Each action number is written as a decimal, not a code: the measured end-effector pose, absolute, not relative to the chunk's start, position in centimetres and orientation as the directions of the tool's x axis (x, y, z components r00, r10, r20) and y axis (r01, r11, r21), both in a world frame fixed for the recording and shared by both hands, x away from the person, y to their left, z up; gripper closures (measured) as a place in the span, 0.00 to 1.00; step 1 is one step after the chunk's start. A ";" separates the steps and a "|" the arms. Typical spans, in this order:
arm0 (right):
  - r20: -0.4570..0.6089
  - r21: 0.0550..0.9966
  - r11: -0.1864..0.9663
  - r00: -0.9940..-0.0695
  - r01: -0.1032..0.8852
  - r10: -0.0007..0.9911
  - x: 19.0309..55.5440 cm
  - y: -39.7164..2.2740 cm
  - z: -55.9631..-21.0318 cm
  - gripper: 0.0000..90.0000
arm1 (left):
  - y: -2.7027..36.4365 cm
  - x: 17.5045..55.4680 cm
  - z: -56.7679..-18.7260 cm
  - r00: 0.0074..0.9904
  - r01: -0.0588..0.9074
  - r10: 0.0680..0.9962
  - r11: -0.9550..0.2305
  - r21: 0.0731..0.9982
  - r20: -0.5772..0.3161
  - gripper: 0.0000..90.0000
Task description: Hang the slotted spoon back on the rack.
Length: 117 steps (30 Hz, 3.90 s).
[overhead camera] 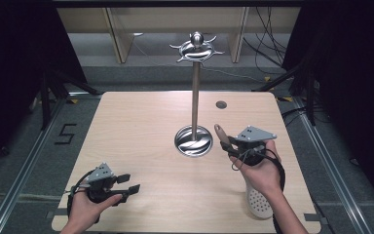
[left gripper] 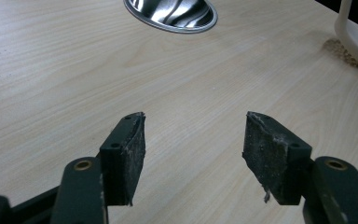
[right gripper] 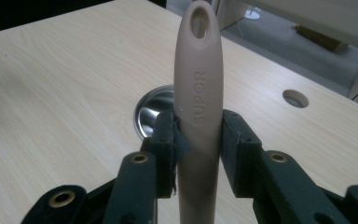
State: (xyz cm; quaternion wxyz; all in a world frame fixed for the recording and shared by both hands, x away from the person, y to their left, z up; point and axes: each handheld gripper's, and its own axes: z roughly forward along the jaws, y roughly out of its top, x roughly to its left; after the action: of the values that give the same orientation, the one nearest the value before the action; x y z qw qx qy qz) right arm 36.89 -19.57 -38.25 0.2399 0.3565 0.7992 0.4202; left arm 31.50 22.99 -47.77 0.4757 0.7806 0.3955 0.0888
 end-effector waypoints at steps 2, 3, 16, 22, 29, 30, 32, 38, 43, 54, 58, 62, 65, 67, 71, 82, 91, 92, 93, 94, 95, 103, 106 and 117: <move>-0.074 0.849 0.376 -0.622 0.370 0.779 36.7 -19.6 -38.0 0.77 | 23.0 31.5 -47.8 0.671 0.533 0.702 -0.234 0.813 -0.238 0.42; -0.081 0.857 0.372 -0.620 0.357 0.781 36.7 -19.8 -37.8 0.77 | 23.0 31.5 -47.8 0.672 0.533 0.702 -0.235 0.813 -0.238 0.42; -0.070 0.898 0.311 -0.598 0.310 0.798 36.3 -19.9 -36.9 0.77 | 23.0 31.5 -47.8 0.673 0.534 0.700 -0.234 0.813 -0.240 0.42; -0.066 0.924 0.274 -0.597 0.265 0.800 36.1 -20.0 -36.0 0.77 | 23.0 31.5 -47.8 0.673 0.535 0.699 -0.235 0.811 -0.241 0.42; -0.070 0.926 0.277 -0.604 0.257 0.794 36.2 -20.0 -35.8 0.77 | 23.0 31.6 -47.8 0.675 0.534 0.699 -0.238 0.812 -0.238 0.42; -0.070 0.929 0.273 -0.603 0.252 0.795 36.2 -20.0 -35.8 0.77 | 23.0 31.6 -47.8 0.674 0.534 0.699 -0.238 0.812 -0.239 0.42; -0.069 0.935 0.264 -0.606 0.239 0.793 36.1 -20.0 -35.6 0.77 | 23.0 31.6 -47.8 0.674 0.534 0.699 -0.237 0.812 -0.239 0.42; -0.068 0.941 0.253 -0.607 0.224 0.791 36.1 -20.1 -35.1 0.77 | 23.0 31.6 -47.8 0.675 0.533 0.698 -0.239 0.811 -0.239 0.42; -0.065 0.945 0.244 -0.607 0.216 0.792 36.0 -20.1 -34.9 0.77 | 23.0 31.6 -47.8 0.674 0.533 0.699 -0.236 0.812 -0.239 0.42; -0.030 0.967 0.177 -0.604 0.185 0.797 35.9 -20.3 -34.3 0.77 | 23.1 31.6 -47.8 0.675 0.528 0.699 -0.234 0.816 -0.237 0.42; -0.026 0.969 0.170 -0.609 0.180 0.793 35.9 -20.3 -34.1 0.77 | 23.0 31.6 -47.8 0.675 0.528 0.699 -0.233 0.816 -0.238 0.42; -0.010 0.972 0.151 -0.609 0.181 0.793 35.9 -20.3 -34.1 0.77 | 23.1 31.6 -47.7 0.673 0.531 0.700 -0.237 0.813 -0.236 0.42; -0.023 0.975 0.151 -0.604 0.161 0.796 36.0 -20.4 -34.0 0.77 | 23.1 31.6 -47.7 0.673 0.532 0.700 -0.237 0.813 -0.237 0.42; 0.005 0.975 0.131 -0.609 0.179 0.793 35.9 -20.2 -34.0 0.77 | 23.1 31.6 -47.7 0.674 0.530 0.700 -0.236 0.814 -0.236 0.42; -0.006 0.978 0.131 -0.605 0.163 0.796 35.8 -20.1 -33.8 0.77 | 23.1 31.6 -47.7 0.673 0.529 0.700 -0.231 0.816 -0.238 0.42; -0.023 0.982 0.130 -0.605 0.134 0.796 35.8 -19.8 -33.2 0.77 | 23.2 31.6 -47.7 0.673 0.530 0.701 -0.238 0.814 -0.234 0.42; -0.034 0.986 0.124 -0.602 0.108 0.797 36.0 -19.5 -32.7 0.77 | 23.2 31.6 -47.8 0.670 0.528 0.705 -0.233 0.817 -0.232 0.42; -0.026 0.986 0.118 -0.601 0.114 0.799 35.9 -19.5 -32.6 0.77 | 23.2 31.6 -47.8 0.670 0.528 0.705 -0.232 0.817 -0.233 0.42; 0.009 0.984 0.099 -0.602 0.145 0.798 35.7 -19.3 -32.6 0.77 | 23.2 31.6 -47.8 0.670 0.527 0.705 -0.232 0.817 -0.232 0.42; -0.015 0.986 0.112 -0.600 0.123 0.800 35.8 -19.3 -32.5 0.77 | 23.2 31.6 -47.8 0.670 0.527 0.705 -0.232 0.817 -0.232 0.42; -0.031 0.986 0.121 -0.604 0.110 0.796 35.9 -19.3 -32.5 0.77 | 23.2 31.6 -47.8 0.670 0.527 0.705 -0.232 0.817 -0.232 0.42; -0.037 0.988 0.118 -0.606 0.094 0.795 35.9 -19.2 -32.2 0.77 | 23.2 31.6 -47.7 0.670 0.528 0.706 -0.232 0.817 -0.231 0.42; -0.003 0.986 0.102 -0.605 0.130 0.796 35.8 -18.9 -32.0 0.77 | 23.3 31.6 -47.7 0.672 0.529 0.703 -0.234 0.816 -0.234 0.42; -0.015 0.988 0.104 -0.610 0.111 0.793 36.1 -18.3 -31.6 0.77 | 23.3 31.6 -47.7 0.672 0.529 0.703 -0.234 0.816 -0.234 0.42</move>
State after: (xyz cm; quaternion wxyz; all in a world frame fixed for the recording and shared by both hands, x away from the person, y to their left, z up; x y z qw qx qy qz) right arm 36.10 -18.31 -31.65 0.2928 0.3309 0.6829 0.5818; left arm 31.57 23.26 -47.73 0.4769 0.7801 0.3946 0.0911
